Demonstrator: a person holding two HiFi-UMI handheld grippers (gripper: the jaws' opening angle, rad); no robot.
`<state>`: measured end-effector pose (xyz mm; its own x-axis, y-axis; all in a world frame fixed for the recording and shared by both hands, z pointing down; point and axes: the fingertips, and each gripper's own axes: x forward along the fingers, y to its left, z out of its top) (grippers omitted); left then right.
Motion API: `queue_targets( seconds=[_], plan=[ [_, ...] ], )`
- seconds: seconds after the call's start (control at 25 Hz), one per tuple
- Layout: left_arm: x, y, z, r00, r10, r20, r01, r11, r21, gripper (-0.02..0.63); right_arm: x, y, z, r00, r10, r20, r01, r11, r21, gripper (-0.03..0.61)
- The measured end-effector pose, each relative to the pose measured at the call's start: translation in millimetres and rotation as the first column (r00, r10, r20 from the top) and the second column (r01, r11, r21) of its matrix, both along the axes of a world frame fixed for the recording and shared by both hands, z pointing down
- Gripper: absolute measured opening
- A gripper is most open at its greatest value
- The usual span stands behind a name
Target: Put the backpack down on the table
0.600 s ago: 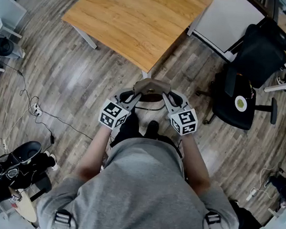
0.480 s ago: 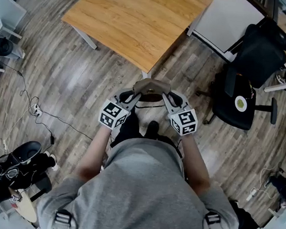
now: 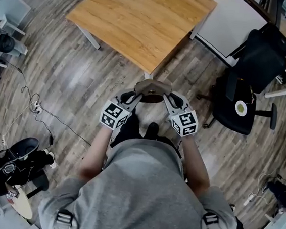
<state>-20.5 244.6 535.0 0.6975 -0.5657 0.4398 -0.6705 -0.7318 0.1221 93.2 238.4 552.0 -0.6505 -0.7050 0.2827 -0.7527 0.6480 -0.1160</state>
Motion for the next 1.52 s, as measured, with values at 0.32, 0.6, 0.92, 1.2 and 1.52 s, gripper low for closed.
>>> queue_targets(
  seconds=[0.32, 0.6, 0.92, 1.2, 1.52],
  plan=[
    [-9, 2, -5, 1.0, -0.029, -0.006, 0.029, 0.999, 0.014, 0.079, -8, 0, -6, 1.0, -0.028, -0.003, 0.029, 0.999, 0.02, 0.086],
    [-11, 2, -9, 0.999, -0.042, -0.005, 0.042, 0.999, 0.02, 0.078, -11, -1, -10, 0.999, -0.036, 0.0, 0.036, 0.999, 0.025, 0.087],
    [-14, -7, -8, 0.999, -0.053, -0.013, 0.053, 0.998, 0.03, 0.078, -13, -12, -10, 0.999, -0.04, -0.009, 0.041, 0.998, 0.038, 0.089],
    [-26, -31, -16, 0.999, -0.048, -0.015, 0.049, 0.998, 0.048, 0.08, -25, -35, -18, 1.0, -0.031, -0.002, 0.031, 0.998, 0.047, 0.091],
    [-35, -64, -19, 0.999, -0.04, -0.024, 0.041, 0.998, 0.047, 0.079, -33, -64, -21, 1.0, -0.019, -0.004, 0.019, 0.999, 0.039, 0.091]
  ],
)
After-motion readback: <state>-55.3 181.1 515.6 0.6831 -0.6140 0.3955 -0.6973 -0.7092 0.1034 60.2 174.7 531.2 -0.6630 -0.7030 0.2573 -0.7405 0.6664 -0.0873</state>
